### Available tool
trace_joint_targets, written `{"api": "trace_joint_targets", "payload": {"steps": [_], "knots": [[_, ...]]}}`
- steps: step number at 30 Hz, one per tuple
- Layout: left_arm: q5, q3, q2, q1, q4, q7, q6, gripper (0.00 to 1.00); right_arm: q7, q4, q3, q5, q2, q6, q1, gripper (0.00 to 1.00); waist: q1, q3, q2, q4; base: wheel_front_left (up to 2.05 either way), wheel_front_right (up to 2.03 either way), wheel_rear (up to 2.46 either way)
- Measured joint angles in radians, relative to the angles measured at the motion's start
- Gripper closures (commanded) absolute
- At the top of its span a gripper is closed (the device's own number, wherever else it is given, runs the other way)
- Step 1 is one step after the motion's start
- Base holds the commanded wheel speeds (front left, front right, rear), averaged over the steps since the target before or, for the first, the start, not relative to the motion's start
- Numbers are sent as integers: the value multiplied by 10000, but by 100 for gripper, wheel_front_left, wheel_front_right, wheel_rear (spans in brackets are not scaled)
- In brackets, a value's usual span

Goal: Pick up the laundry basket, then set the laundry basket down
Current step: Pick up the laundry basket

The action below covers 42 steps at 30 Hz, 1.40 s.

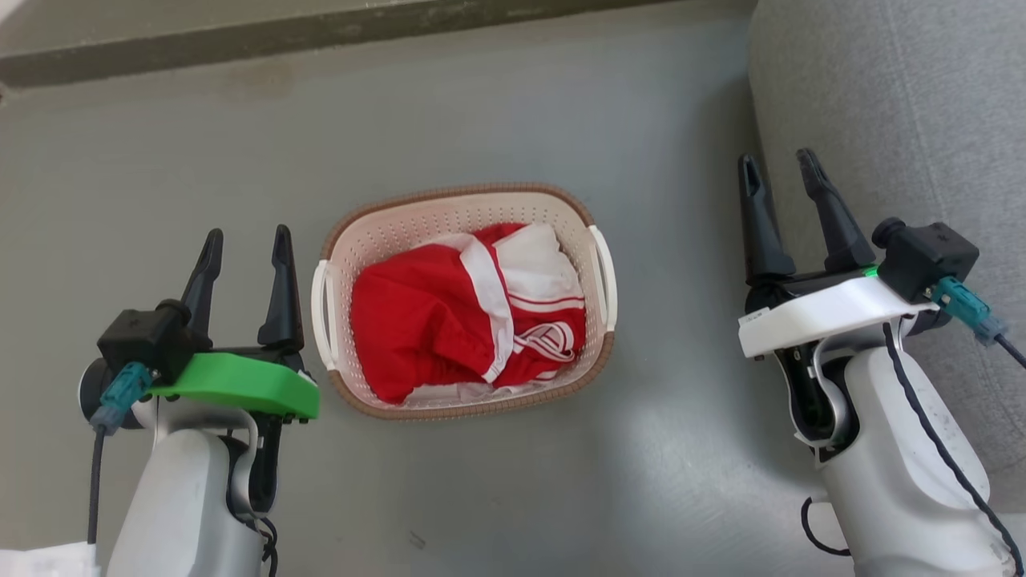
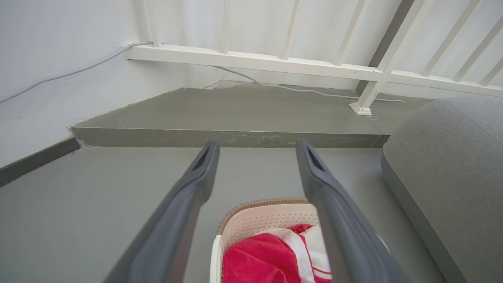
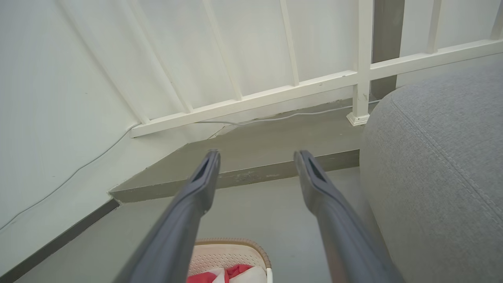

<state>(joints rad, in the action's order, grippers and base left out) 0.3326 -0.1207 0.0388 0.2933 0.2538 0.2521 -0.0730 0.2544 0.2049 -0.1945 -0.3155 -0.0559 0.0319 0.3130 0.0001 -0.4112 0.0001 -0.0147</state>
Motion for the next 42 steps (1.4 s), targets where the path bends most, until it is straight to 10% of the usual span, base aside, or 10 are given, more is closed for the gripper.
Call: {"api": "trace_joint_targets", "payload": {"steps": [42], "knots": [[771,-138,-134,4023,4520,-625,-416,0,-48,4004,-897,-1009,-69,21,3669,0,0,-3912,0,522,0,0,0]]}}
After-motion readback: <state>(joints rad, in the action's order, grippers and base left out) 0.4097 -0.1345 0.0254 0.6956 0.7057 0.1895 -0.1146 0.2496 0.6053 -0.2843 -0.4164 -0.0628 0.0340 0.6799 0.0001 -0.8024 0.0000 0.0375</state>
